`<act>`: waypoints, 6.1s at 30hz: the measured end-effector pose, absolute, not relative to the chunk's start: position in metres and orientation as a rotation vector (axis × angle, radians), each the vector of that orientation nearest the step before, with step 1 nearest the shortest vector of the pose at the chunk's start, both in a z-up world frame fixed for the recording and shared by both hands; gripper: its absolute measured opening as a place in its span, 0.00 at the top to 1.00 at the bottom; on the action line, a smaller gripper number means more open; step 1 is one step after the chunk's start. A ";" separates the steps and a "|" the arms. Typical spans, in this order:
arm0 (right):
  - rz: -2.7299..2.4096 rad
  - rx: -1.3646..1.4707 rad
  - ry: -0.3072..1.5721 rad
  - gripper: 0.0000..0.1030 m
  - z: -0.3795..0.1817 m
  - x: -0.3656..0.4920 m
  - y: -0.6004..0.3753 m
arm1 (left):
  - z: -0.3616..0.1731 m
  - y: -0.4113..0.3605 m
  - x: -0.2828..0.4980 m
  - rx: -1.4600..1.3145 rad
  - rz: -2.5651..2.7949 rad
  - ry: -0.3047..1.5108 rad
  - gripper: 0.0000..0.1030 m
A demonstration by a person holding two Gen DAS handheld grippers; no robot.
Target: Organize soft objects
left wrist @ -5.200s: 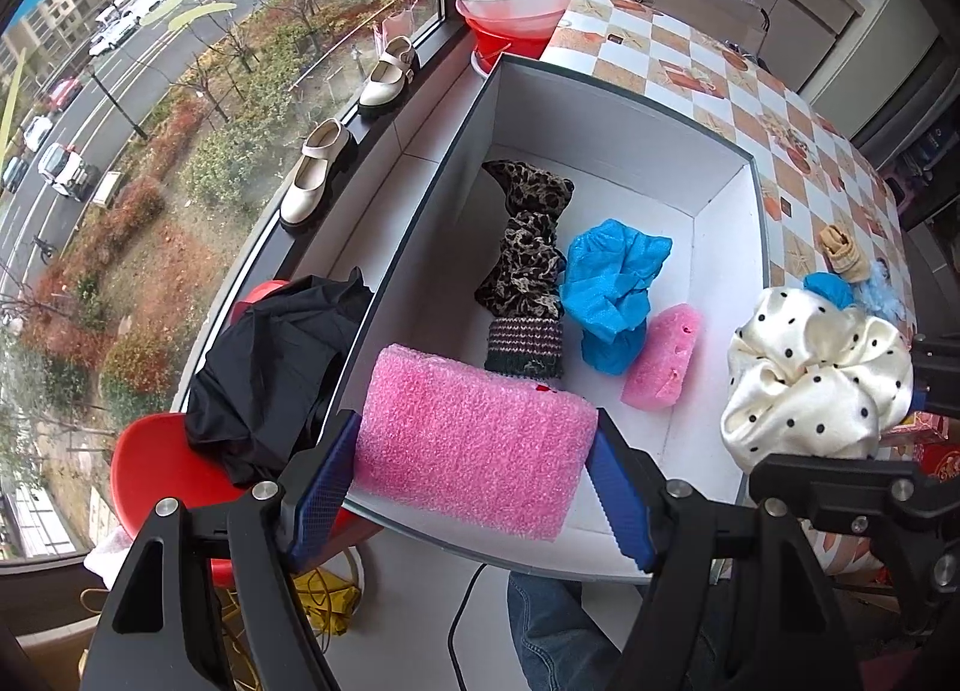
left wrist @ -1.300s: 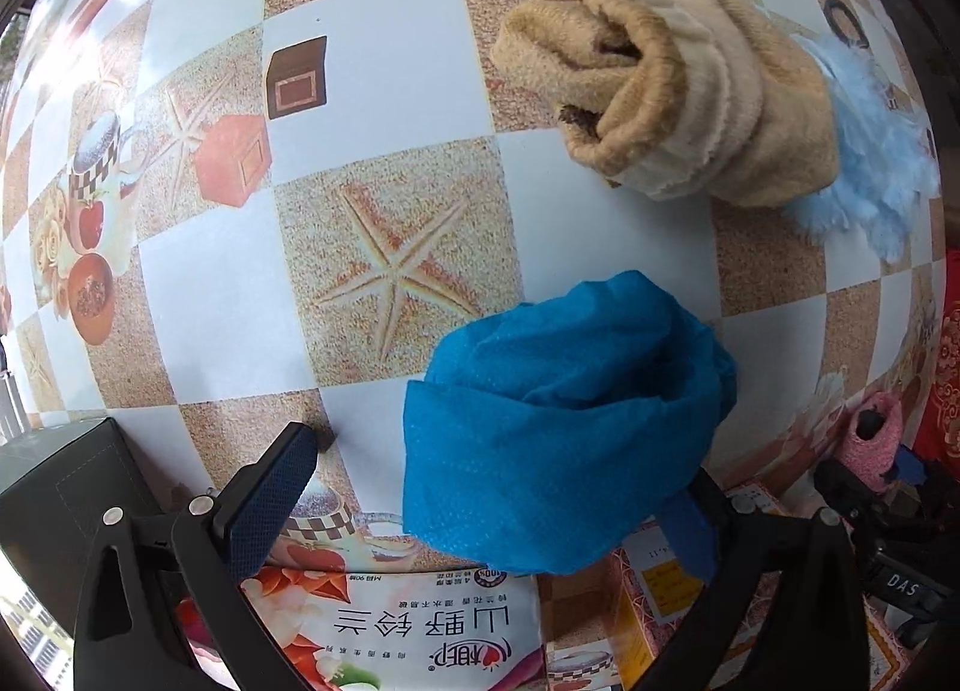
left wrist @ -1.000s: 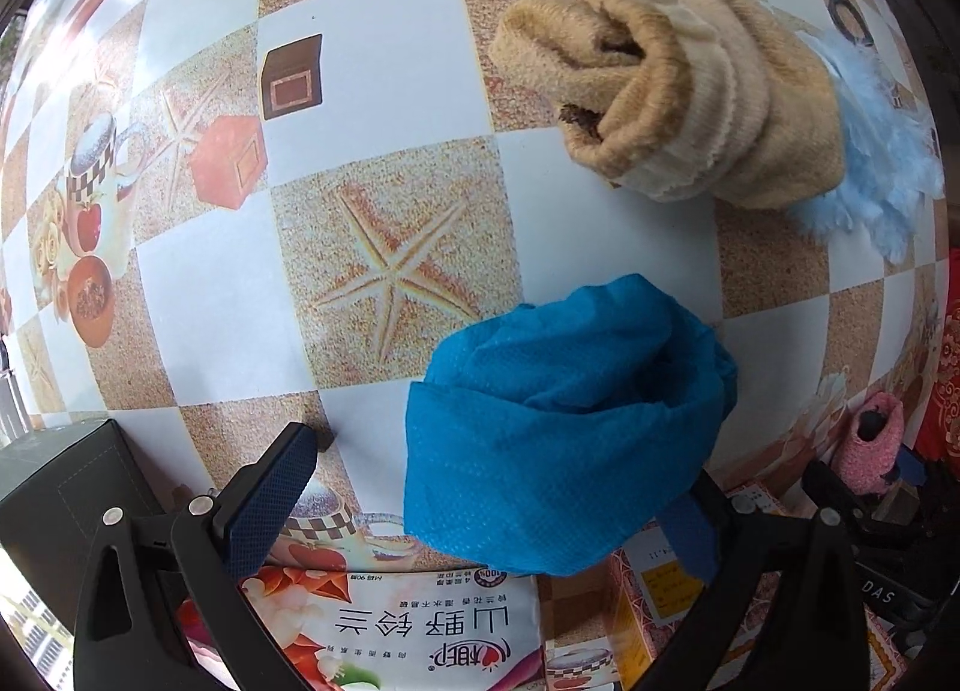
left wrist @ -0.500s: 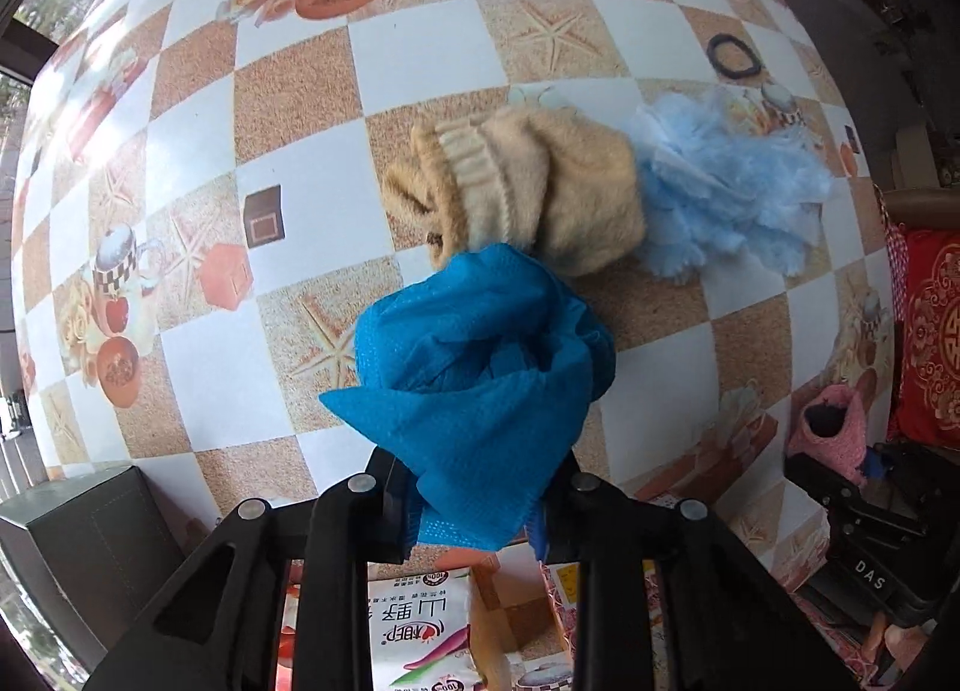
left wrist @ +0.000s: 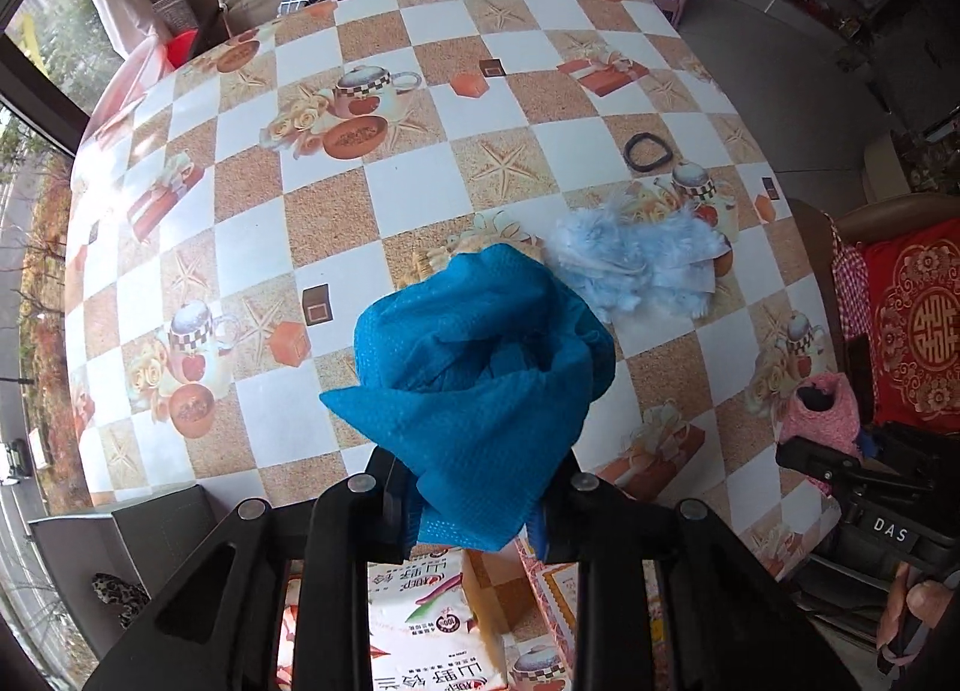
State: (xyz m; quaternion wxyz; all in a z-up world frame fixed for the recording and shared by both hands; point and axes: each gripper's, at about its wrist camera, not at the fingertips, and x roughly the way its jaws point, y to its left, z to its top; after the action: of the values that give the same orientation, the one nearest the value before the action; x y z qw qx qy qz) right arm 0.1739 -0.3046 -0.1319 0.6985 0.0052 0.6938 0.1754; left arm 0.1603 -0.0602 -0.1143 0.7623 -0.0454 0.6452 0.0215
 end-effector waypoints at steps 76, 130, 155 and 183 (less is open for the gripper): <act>1.118 -0.645 1.351 0.63 -0.045 -0.052 0.073 | -0.087 0.163 -0.180 -0.611 0.624 1.183 0.71; 1.005 -0.586 1.421 0.22 -0.067 -0.010 0.110 | -0.101 0.182 -0.169 -0.618 0.699 1.247 0.21; 0.768 -0.110 1.498 0.00 0.013 0.085 -0.099 | -0.063 0.086 -0.050 -0.452 0.310 1.323 0.21; 0.369 -0.027 1.696 0.00 -0.166 0.261 -0.240 | -0.108 0.029 0.087 -0.483 0.188 1.531 0.21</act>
State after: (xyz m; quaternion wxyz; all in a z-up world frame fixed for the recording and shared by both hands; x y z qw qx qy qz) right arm 0.2610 -0.2397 -0.1665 0.6463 -0.0117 0.7456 0.1620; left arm 0.0874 0.0291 -0.1076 0.6909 -0.2162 0.6847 0.0839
